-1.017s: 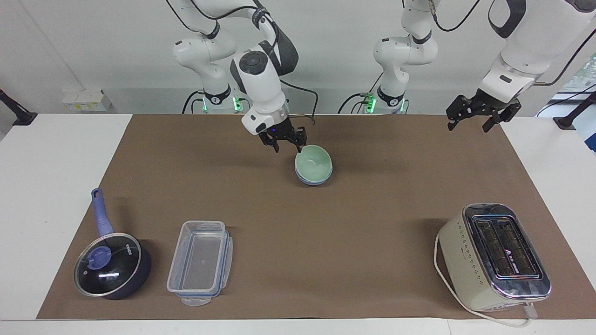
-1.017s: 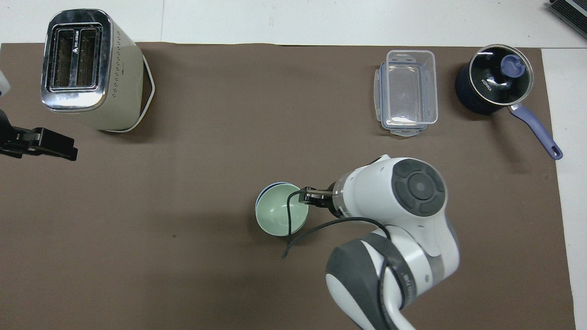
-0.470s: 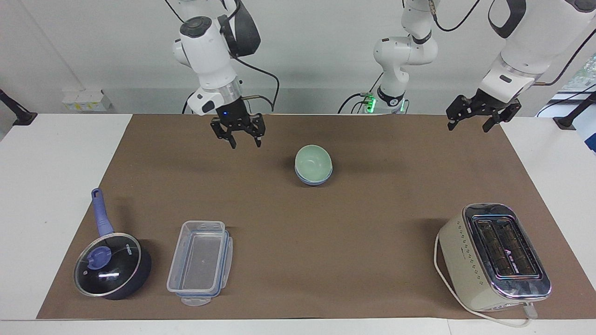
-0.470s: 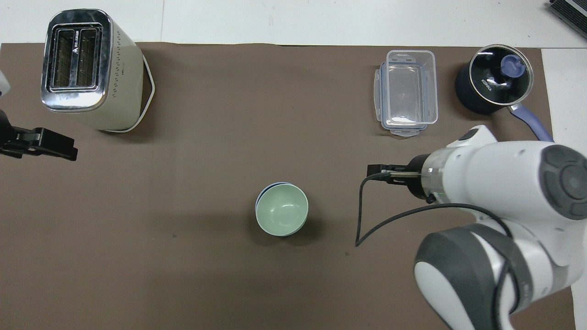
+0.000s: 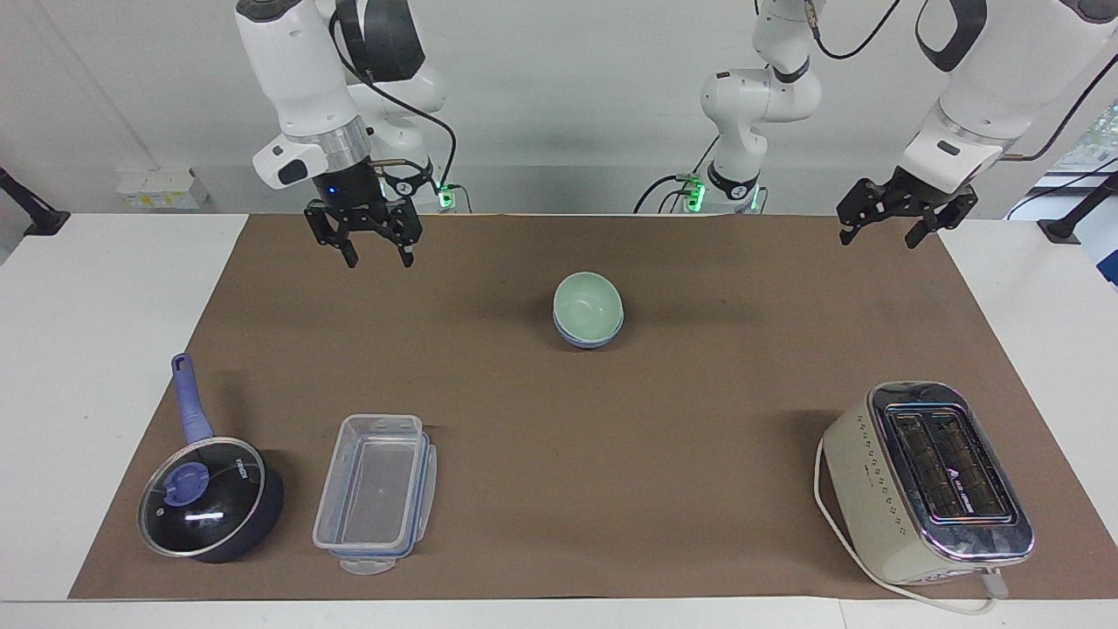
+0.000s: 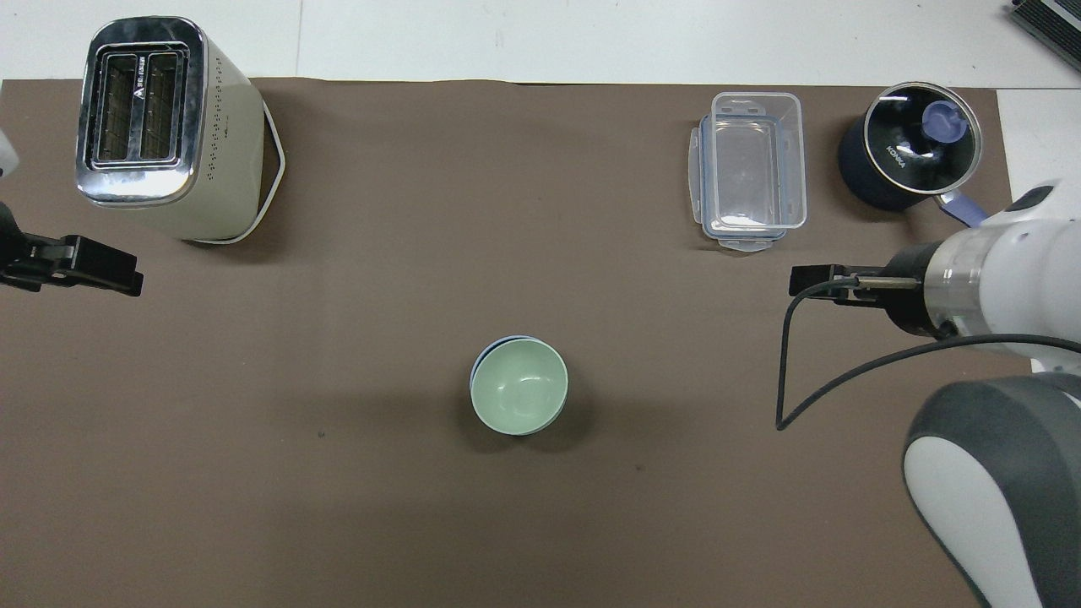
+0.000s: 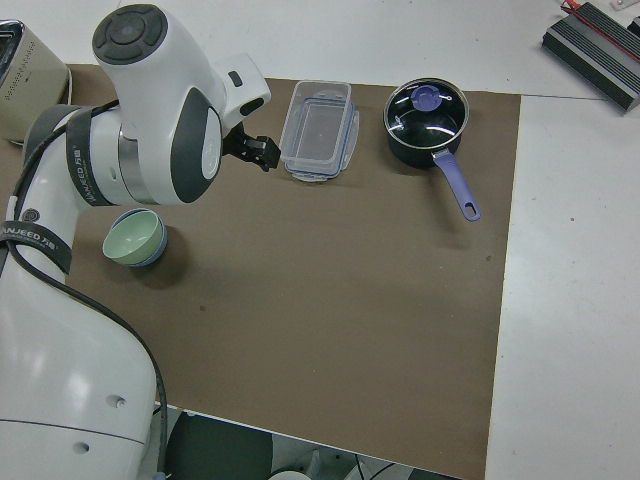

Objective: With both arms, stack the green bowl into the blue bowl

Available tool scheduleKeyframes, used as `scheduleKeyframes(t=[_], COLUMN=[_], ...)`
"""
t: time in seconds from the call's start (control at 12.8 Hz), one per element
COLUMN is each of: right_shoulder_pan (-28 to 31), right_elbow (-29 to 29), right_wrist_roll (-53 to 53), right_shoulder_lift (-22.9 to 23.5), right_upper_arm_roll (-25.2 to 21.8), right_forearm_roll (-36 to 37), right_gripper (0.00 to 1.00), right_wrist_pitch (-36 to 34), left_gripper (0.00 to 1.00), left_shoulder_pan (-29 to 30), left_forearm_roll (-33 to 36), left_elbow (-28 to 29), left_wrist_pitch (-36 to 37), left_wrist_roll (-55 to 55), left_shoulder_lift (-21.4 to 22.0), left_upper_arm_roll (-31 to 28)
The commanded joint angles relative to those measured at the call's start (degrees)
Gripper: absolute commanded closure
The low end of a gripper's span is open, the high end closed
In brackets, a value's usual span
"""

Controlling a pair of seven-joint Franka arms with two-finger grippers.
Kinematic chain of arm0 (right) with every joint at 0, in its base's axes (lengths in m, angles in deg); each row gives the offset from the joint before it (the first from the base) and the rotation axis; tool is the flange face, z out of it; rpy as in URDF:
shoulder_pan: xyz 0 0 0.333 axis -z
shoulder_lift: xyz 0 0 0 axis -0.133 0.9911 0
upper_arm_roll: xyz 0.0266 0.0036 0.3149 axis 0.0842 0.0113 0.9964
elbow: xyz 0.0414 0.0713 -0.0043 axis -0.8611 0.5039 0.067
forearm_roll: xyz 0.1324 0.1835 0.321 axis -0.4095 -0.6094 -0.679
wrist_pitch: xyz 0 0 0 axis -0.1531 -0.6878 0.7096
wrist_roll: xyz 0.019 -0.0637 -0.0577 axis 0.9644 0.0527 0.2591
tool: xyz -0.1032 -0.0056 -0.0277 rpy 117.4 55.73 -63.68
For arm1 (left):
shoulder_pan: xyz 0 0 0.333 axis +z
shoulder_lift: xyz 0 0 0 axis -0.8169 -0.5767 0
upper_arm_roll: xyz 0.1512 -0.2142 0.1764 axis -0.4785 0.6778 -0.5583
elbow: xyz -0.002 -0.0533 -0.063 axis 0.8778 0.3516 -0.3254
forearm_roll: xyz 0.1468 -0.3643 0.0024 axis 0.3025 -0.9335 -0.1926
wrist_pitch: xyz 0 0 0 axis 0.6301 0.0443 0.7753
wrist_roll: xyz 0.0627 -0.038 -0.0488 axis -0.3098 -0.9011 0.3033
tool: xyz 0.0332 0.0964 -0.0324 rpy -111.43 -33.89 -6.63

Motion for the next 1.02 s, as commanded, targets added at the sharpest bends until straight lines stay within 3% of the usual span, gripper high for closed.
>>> scheduleKeyframes(t=[0.0, 0.55, 0.94], right_shoulder_pan=[2.3, 6.3, 7.6], right_elbow=[-8.4, -24.2, -24.3], right_wrist_roll=[0.5, 0.6, 0.8], right_shoulder_lift=[3.0, 8.5, 7.8], right_upper_arm_roll=[0.7, 0.3, 0.1], right_forearm_roll=[2.1, 4.4, 5.0], right_gripper=[0.0, 0.0, 0.0], right_wrist_pitch=[-7.5, -22.2, -24.5], left_gripper=[0.0, 0.0, 0.0], left_shoulder_pan=[0.2, 0.2, 0.2], left_forearm_roll=[0.9, 0.9, 0.9], left_elbow=[-0.5, -0.5, -0.5], left_wrist_pitch=[1.1, 1.1, 1.1], left_wrist_roll=[-0.3, -0.3, -0.2], left_shoulder_lift=[0.2, 0.2, 0.2], left_upper_arm_roll=[0.1, 0.1, 0.1])
